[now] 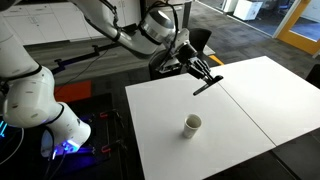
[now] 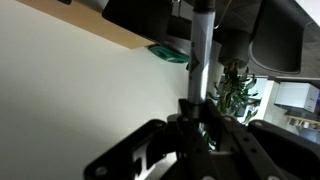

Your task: Pick up the marker and put it in the cup

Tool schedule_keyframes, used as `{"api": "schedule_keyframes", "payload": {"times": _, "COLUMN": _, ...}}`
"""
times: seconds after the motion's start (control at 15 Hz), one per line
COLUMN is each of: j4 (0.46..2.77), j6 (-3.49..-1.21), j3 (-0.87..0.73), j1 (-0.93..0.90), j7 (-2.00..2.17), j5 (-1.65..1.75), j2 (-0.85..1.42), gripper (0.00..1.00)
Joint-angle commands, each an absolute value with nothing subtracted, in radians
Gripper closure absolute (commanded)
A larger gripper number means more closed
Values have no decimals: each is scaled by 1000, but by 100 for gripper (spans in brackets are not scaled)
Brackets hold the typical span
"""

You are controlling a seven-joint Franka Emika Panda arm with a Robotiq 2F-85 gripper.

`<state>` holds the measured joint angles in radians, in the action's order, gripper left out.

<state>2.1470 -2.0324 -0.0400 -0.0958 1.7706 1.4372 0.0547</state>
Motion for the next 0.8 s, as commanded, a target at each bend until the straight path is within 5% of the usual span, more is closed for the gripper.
{"api": "schedule_keyframes", "payload": {"times": 0.0, "j4": 2176, "j6": -2115, "j3": -34, "j1": -40, "j7": 1810, "j5": 1503, "j2": 37, "gripper": 95}}
{"api": "schedule_keyframes", "payload": {"times": 0.07, "j4": 2176, "j6": -2138, "j3": -36, "j1": -28, "j7": 1793, "j5": 1501, "j2": 39, "gripper": 95}}
{"api": "schedule_keyframes", "payload": {"times": 0.13, "j4": 2156, "j6": -2091, "j3": -22, "j1": -36, "j7": 1775, "j5": 1472, "j2": 54, "gripper": 81}}
{"api": "schedule_keyframes", "payload": {"times": 0.4, "j4": 2160, "j6": -2114, "j3": -25, "j1": -22, "j7": 1775, "j5": 1476, "j2": 54, "gripper": 81}}
{"api": "schedule_keyframes", "payload": {"times": 0.47, "j4": 2160, "j6": -2114, "j3": -24, "j1": -22, "j7": 1775, "j5": 1476, "j2": 54, "gripper": 95}}
{"api": "schedule_keyframes", "payload": {"times": 0.73, "j4": 2186, "j6": -2105, "j3": -18, "j1": -28, "j7": 1904, "j5": 1515, "j2": 59, "gripper": 95}}
